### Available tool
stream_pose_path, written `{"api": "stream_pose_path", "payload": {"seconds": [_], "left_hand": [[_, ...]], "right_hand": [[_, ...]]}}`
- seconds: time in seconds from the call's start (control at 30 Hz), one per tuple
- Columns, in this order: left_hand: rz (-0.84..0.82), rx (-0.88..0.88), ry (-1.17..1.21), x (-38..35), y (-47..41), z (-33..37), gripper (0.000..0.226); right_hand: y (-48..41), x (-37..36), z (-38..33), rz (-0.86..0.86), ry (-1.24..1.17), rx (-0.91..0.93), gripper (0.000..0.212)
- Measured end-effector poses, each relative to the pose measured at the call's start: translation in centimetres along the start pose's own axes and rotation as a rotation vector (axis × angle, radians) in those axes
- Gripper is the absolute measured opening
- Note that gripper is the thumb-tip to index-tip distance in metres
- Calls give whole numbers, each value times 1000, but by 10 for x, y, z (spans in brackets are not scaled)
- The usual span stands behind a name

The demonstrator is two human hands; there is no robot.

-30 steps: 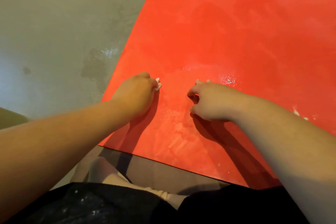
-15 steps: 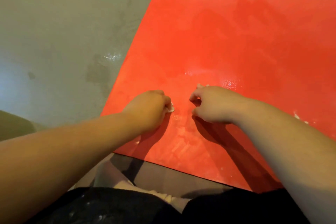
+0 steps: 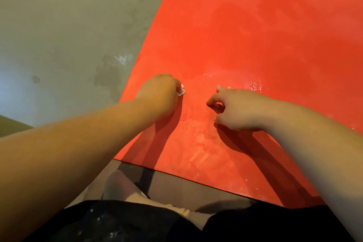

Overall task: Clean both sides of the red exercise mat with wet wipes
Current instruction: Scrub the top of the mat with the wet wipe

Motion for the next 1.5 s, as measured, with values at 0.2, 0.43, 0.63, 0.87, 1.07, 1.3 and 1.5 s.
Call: {"api": "stream_pose_path", "payload": {"seconds": [0.2, 0.43, 0.63, 0.87, 1.07, 1.3, 1.5], "left_hand": [[-205, -200, 80, -16, 23, 34, 17], [-124, -5, -11, -11, 23, 11, 19], [-318, 47, 530, 10, 31, 30, 19], [-490, -9, -162, 18, 40, 2, 67], [-694, 75, -280, 1, 51, -5, 127], [-725, 119, -316, -14, 65, 5, 138], [-705, 118, -320, -14, 63, 9, 141]], "right_hand": [[1, 7, -2, 9, -12, -2, 49], [2, 4, 3, -18, -29, -11, 49], [2, 11, -1, 227, -87, -53, 32], [10, -30, -59, 364, 6, 253, 23], [58, -53, -84, 135, 71, 548, 23], [37, -23, 3, 308, 6, 32, 18], [80, -63, -68, 94, 28, 396, 26]]}}
Point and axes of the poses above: each hand's wrist, its own y-axis away from the middle knuckle, its own x-axis out of the back of the hand, z = x × y, the point moved 5 cm from there along -y, towards the middle knuckle, and after that the axes turned 7 degrees about y, right-handed, at the moved point
